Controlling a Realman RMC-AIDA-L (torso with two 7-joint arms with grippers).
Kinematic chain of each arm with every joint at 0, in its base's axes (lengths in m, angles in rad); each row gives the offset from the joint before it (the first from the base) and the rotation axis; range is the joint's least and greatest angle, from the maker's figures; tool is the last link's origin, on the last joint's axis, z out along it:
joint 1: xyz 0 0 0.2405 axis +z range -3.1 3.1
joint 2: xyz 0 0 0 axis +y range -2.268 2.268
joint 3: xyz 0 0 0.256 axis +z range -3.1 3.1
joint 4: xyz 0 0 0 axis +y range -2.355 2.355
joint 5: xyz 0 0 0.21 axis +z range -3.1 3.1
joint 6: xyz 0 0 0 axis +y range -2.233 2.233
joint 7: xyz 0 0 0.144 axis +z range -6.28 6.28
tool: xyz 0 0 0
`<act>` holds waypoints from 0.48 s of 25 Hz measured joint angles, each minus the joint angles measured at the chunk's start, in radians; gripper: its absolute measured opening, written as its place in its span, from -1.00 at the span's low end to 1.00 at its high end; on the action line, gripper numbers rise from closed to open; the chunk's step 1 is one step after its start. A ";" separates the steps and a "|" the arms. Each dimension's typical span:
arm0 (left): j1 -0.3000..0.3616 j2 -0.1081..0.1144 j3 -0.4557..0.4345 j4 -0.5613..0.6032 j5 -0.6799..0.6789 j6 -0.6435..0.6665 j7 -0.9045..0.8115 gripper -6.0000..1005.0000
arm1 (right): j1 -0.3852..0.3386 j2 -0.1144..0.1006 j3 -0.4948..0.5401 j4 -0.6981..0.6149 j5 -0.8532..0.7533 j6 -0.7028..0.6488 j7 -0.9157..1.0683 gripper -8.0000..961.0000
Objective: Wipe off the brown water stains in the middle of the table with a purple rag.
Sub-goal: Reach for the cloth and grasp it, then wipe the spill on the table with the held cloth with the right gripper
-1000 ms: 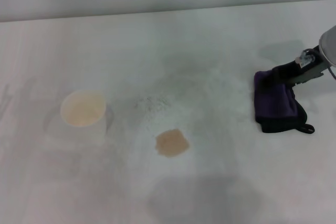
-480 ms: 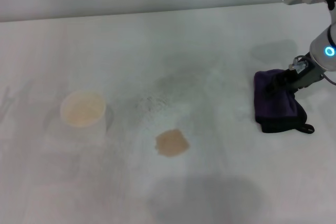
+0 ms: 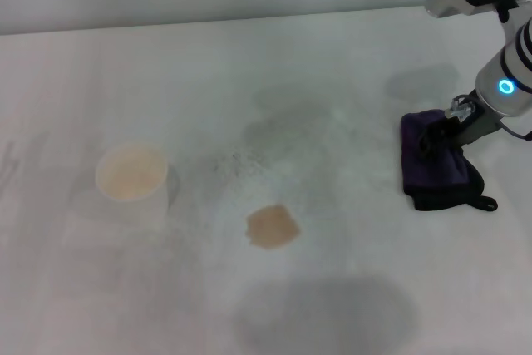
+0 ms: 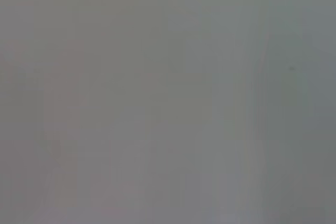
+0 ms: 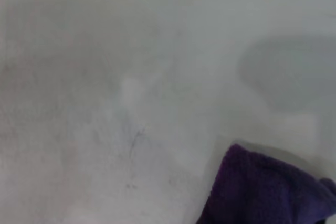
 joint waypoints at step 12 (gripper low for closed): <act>0.003 -0.001 -0.001 -0.001 -0.009 0.005 0.039 0.75 | 0.005 0.000 -0.062 0.008 -0.002 -0.011 0.012 -0.58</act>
